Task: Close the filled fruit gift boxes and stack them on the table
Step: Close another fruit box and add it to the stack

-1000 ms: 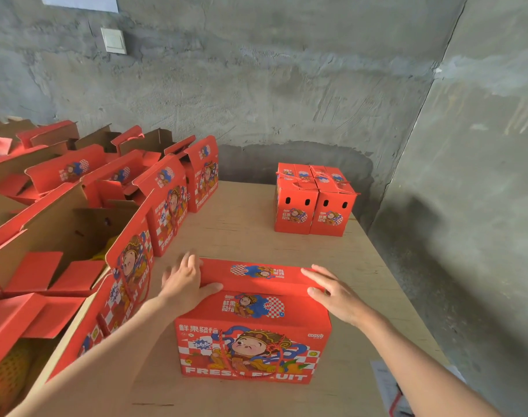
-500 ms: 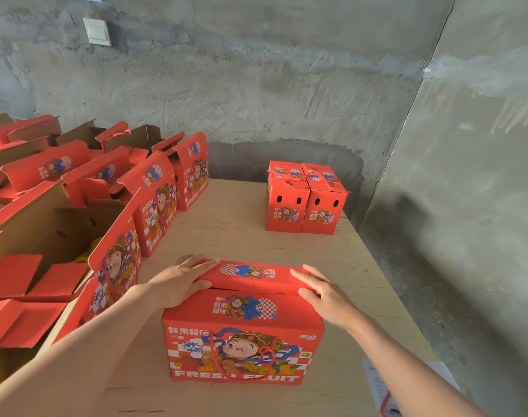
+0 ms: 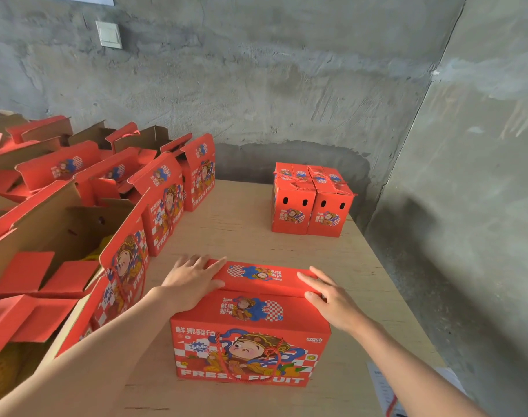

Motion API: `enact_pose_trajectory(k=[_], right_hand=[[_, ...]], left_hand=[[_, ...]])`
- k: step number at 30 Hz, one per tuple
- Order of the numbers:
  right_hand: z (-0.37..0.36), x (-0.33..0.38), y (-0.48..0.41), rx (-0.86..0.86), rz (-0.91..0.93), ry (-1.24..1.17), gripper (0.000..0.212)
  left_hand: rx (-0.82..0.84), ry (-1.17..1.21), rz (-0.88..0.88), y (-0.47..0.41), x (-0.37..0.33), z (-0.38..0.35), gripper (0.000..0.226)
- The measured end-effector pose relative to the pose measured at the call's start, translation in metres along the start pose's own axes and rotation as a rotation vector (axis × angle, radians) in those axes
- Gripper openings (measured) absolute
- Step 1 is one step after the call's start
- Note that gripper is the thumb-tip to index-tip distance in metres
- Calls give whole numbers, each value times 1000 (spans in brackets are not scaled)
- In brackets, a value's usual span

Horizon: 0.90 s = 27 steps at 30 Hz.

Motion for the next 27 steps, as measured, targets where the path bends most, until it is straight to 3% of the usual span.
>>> enact_pose_trajectory(k=[5, 14, 18, 23, 27], right_hand=[[0, -2, -1, -5, 4, -42, 43], [-2, -3, 0, -14, -10, -76, 42], [-5, -5, 1, 12, -10, -81, 41], [-8, -4, 4, 8, 5, -118, 37], [2, 6, -6, 19, 59, 159, 40]], left_hand=[[121, 18, 46, -7, -25, 1, 71], [73, -12, 105, -13, -38, -8, 69], [115, 88, 99, -13, -34, -17, 67], [142, 169, 69, -13, -37, -32, 82], [148, 188, 62, -13, -38, -28, 62]])
Point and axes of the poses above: each hand's wrist, its own y-axis away from the middle knuckle, its own z-axis out of the back of the hand, x = y × z, the point moved 6 cm from there along -y, towards the middle knuckle, and after that the axes turned 3 degrees about -x, right-handed, at the moved point
